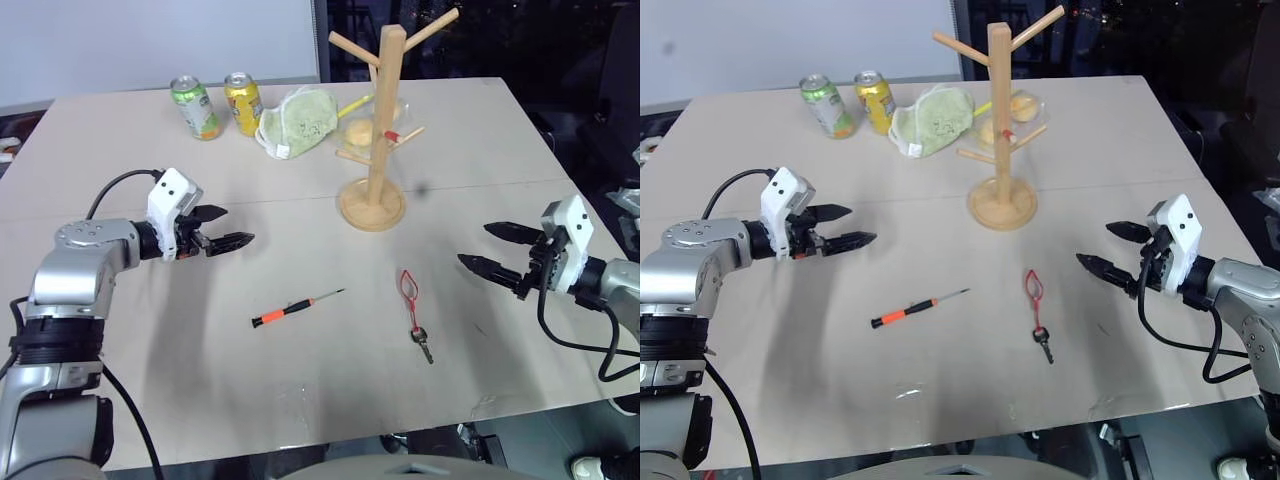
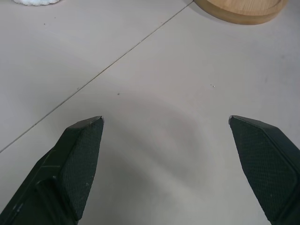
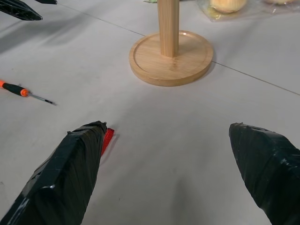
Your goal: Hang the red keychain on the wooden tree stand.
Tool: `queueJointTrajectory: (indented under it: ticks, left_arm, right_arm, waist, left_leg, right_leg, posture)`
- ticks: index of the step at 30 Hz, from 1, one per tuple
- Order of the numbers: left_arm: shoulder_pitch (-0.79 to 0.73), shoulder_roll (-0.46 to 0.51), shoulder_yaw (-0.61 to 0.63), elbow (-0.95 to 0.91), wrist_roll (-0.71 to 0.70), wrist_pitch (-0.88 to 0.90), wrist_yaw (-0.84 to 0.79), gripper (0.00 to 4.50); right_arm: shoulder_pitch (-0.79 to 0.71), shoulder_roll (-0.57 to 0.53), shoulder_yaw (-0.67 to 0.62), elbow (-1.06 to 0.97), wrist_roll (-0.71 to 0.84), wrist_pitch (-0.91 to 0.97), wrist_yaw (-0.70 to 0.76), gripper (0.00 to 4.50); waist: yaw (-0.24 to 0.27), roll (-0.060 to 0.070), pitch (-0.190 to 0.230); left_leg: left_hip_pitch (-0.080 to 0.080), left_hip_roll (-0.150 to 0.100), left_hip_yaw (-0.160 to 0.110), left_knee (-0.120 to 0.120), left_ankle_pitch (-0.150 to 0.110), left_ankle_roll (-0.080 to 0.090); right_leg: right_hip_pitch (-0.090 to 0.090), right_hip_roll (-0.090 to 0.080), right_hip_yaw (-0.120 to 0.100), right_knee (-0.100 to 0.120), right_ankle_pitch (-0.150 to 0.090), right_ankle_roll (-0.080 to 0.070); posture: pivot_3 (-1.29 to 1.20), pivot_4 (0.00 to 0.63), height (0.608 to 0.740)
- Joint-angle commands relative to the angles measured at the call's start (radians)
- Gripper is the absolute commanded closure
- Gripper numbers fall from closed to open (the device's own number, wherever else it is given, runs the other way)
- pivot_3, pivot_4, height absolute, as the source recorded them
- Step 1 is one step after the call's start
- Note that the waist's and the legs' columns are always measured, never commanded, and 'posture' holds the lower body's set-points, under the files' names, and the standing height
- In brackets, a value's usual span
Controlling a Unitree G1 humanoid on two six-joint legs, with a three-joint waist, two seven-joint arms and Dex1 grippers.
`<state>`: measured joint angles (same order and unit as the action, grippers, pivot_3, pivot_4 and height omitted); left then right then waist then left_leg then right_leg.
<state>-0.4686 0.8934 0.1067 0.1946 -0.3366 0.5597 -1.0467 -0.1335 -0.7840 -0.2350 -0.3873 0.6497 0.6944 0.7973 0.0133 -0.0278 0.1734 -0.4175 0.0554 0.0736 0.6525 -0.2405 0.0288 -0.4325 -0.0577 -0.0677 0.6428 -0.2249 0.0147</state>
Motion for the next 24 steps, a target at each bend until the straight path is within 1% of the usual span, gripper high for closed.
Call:
queueJointTrajectory:
  ticks: [1, 2, 4, 6, 9, 11, 13, 16, 22, 24]
  left_arm:
    - [0.043, 0.036, 0.016, -0.105, -0.047, 0.01, -0.068, 0.08]
    - [0.094, 0.061, 0.015, -0.192, -0.082, 0.02, -0.126, 0.08]
    - [0.184, 0.1, 0.008, -0.326, -0.109, -0.004, -0.198, 0.08]
    - [0.247, 0.111, 0.019, -0.415, -0.129, -0.016, -0.219, 0.08]
    - [0.327, 0.117, 0.043, -0.491, -0.13, -0.066, -0.237, 0.08]
    - [0.37, 0.115, 0.051, -0.512, -0.111, -0.132, -0.242, 0.08]
    - [0.388, 0.085, 0.049, -0.527, -0.106, -0.17, -0.212, 0.08]
    - [0.388, 0.039, 0.016, -0.503, -0.055, -0.26, -0.168, 0.08]
    - [0.417, -0.032, -0.044, -0.43, 0.025, -0.374, -0.124, 0.08]
    - [0.436, -0.035, -0.051, -0.403, 0.047, -0.413, -0.124, 0.08]
  right_arm:
    - [-0.004, -0.012, -0.013, -0.071, 0.027, -0.011, 0.019, 0.0]
    - [0.004, -0.013, -0.003, -0.112, 0.049, -0.004, 0.033, 0.0]
    - [0.019, -0.011, 0.013, -0.176, 0.082, 0.008, 0.047, 0.0]
    - [0.039, -0.008, 0.026, -0.226, 0.09, 0.003, 0.047, 0.0]
    - [0.072, -0.013, 0.034, -0.29, 0.099, -0.012, 0.053, 0.0]
    - [0.098, -0.018, 0.03, -0.325, 0.105, -0.024, 0.065, 0.0]
    - [0.135, -0.028, 0.027, -0.371, 0.106, -0.048, 0.094, 0.0]
    - [0.173, -0.042, 0.029, -0.398, 0.095, -0.088, 0.134, 0.0]
    - [0.233, -0.059, 0.066, -0.407, -0.006, -0.214, 0.196, 0.0]
    - [0.246, -0.061, 0.066, -0.404, -0.02, -0.237, 0.201, 0.0]
  waist:
    - [0.0, 0.0, 0.0]
    - [-0.003, 0.0, 0.0]
    - [-0.009, 0.0, 0.0]
    - [-0.007, 0.0, 0.0]
    - [0.001, 0.001, 0.0]
    - [0.003, 0.001, 0.0]
    - [0.004, 0.001, 0.0]
    - [0.004, 0.001, 0.0]
    - [0.002, 0.001, 0.0]
    - [0.001, 0.001, 0.0]
  left_leg:
    - [0.0, 0.0, 0.0, 0.0, 0.0, 0.0]
    - [0.0, 0.0, 0.0, 0.0, 0.0, 0.0]
    - [0.0, 0.002, 0.002, 0.0, 0.0, 0.0]
    - [0.0, 0.002, 0.001, 0.0, 0.0, 0.0]
    - [0.0, 0.002, 0.001, 0.0, 0.0, 0.0]
    - [0.0, 0.002, 0.001, 0.0, 0.0, 0.0]
    - [0.001, 0.002, 0.0, 0.001, 0.0, 0.0]
    - [0.003, 0.002, -0.001, 0.002, 0.0, 0.0]
    - [0.003, 0.001, 0.0, 0.003, 0.0, 0.0]
    - [0.002, 0.001, 0.0, 0.003, 0.0, 0.0]
  right_leg:
    - [0.0, 0.0, 0.0, 0.0, 0.0, 0.0]
    - [0.0, 0.0, 0.0, 0.0, 0.0, 0.0]
    - [0.0, 0.0, 0.003, 0.0, 0.0, -0.001]
    - [0.0, 0.0, 0.002, 0.0, 0.002, -0.004]
    - [0.0, 0.0, 0.002, 0.0, 0.0, -0.001]
    - [0.0, 0.0, 0.002, 0.0, 0.0, 0.0]
    - [0.0, 0.0, 0.001, 0.0, -0.001, -0.002]
    - [0.002, -0.001, 0.001, 0.0, -0.002, -0.005]
    - [0.002, 0.001, 0.002, 0.001, -0.001, -0.005]
    - [0.002, 0.003, 0.003, 0.001, 0.001, -0.002]
  posture:
    - [0.0, 0.15, 0.74]
    - [0.0, 0.15, 0.74]
    - [0.0, 0.15, 0.74]
    - [0.0, 0.15, 0.74]
    - [0.0, 0.15, 0.74]
    - [0.0, 0.15, 0.74]
    - [0.0, 0.15, 0.74]
    - [0.0, 0.15, 0.74]
    - [0.0, 0.15, 0.74]
    - [0.0, 0.15, 0.74]
